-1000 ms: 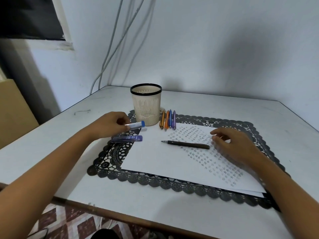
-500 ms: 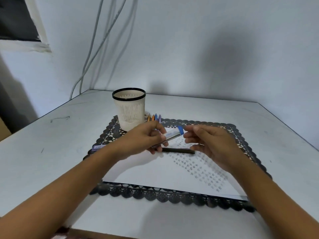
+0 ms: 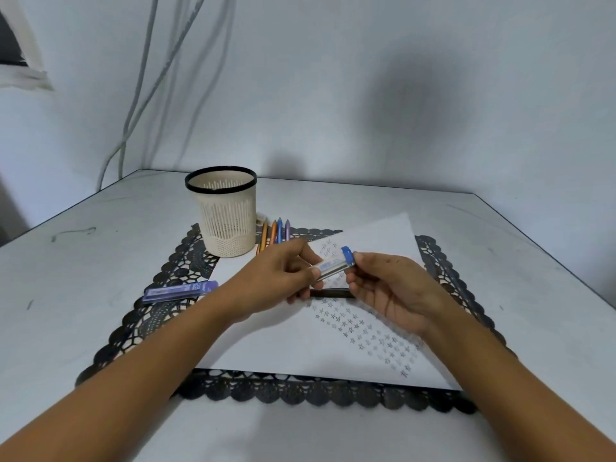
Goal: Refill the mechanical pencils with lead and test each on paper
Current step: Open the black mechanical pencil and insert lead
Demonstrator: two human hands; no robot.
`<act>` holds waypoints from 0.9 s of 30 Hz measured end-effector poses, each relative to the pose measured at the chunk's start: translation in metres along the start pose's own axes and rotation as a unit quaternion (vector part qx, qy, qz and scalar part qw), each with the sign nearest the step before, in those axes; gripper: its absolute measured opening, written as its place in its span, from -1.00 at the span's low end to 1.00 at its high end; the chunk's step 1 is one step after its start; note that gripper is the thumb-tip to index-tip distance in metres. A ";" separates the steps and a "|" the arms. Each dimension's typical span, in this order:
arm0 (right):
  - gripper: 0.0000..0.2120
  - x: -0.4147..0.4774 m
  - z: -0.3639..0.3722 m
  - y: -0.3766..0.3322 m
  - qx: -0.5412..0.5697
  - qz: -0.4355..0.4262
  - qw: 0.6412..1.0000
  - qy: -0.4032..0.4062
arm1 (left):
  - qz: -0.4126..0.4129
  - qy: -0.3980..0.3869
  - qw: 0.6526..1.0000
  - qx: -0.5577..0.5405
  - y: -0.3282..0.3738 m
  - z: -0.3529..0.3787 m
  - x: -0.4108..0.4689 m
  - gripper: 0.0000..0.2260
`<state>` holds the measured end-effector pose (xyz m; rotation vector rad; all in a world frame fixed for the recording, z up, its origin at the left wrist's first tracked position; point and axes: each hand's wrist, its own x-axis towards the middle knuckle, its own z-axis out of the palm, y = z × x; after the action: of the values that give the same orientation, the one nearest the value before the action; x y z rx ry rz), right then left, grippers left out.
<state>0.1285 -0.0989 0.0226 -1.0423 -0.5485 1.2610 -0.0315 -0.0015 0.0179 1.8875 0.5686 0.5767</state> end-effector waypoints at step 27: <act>-0.91 -0.004 0.006 0.008 -0.124 -0.002 0.992 0.037 | -0.027 0.066 0.997 -0.027 -0.007 -0.010 -0.003 -0.87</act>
<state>0.1188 -0.1008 0.0187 -1.2894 -0.6600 1.1657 -0.0406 0.0063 0.0142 1.7872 0.6822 0.6780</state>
